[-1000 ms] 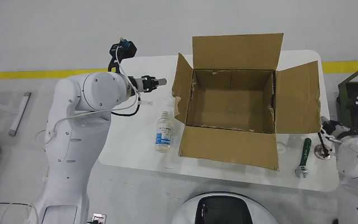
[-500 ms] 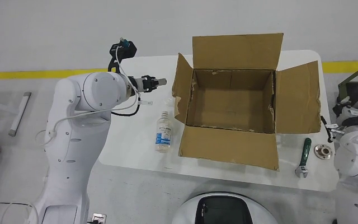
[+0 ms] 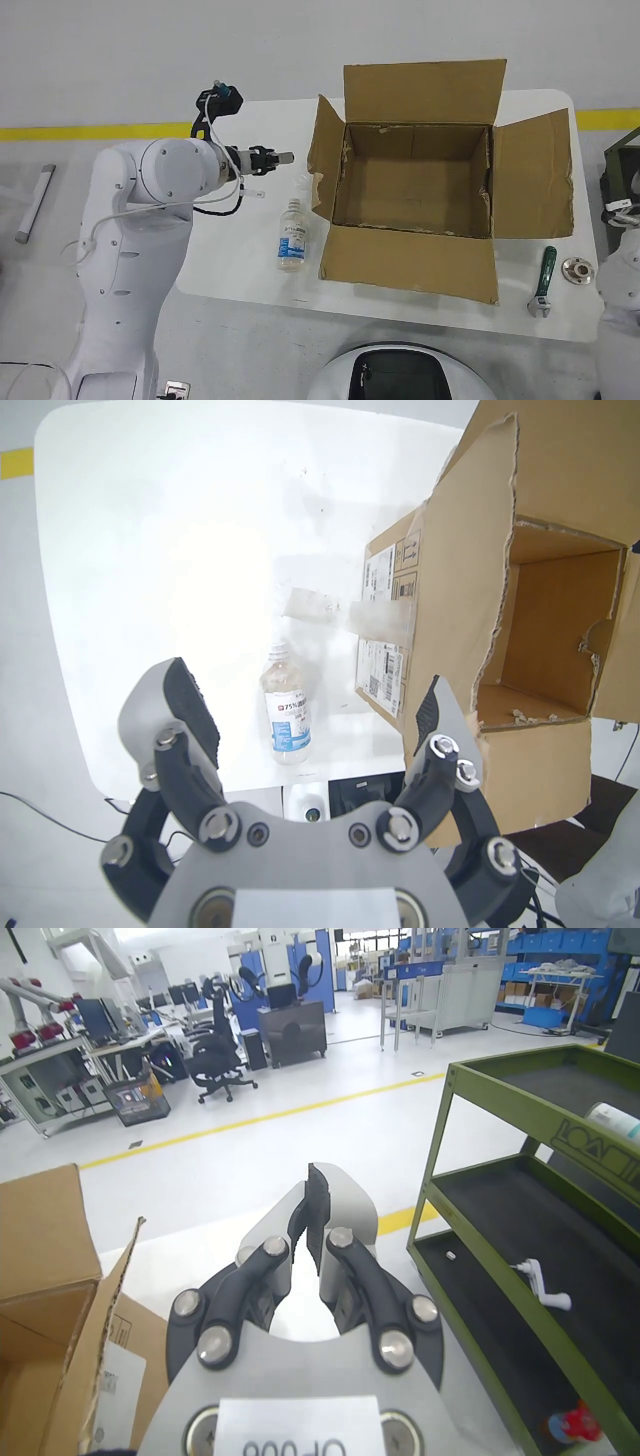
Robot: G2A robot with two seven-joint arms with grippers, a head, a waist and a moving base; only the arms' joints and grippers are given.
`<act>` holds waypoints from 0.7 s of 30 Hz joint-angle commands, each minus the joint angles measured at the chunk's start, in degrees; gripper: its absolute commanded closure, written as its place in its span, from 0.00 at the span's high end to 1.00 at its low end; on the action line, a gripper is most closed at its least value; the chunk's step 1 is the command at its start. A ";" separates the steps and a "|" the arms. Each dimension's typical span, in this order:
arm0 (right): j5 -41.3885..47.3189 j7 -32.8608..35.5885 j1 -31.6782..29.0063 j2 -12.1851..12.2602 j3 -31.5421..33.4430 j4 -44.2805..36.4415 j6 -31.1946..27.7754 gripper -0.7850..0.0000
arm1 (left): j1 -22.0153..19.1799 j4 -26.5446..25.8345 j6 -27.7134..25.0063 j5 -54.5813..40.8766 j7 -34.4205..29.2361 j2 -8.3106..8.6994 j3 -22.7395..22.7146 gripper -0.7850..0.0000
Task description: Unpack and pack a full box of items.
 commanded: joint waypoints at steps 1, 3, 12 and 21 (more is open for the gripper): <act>0.47 -0.24 0.12 0.10 0.34 0.11 -0.39 0.00 | 1.40 -0.37 -2.21 -2.11 -3.12 0.50 -1.44 1.00; 1.29 -0.30 0.44 0.21 0.47 0.14 -0.83 0.00 | 3.88 0.26 -4.76 -4.79 -3.12 1.27 -2.06 1.00; 1.04 -0.77 0.03 0.64 -0.70 0.06 -3.06 0.00 | 9.75 -1.32 -5.88 -13.87 -3.12 5.28 -0.04 1.00; 0.39 -0.63 -0.04 0.92 -2.03 0.33 -2.45 0.00 | 9.75 -1.32 -5.88 -13.87 -3.12 5.28 -0.04 1.00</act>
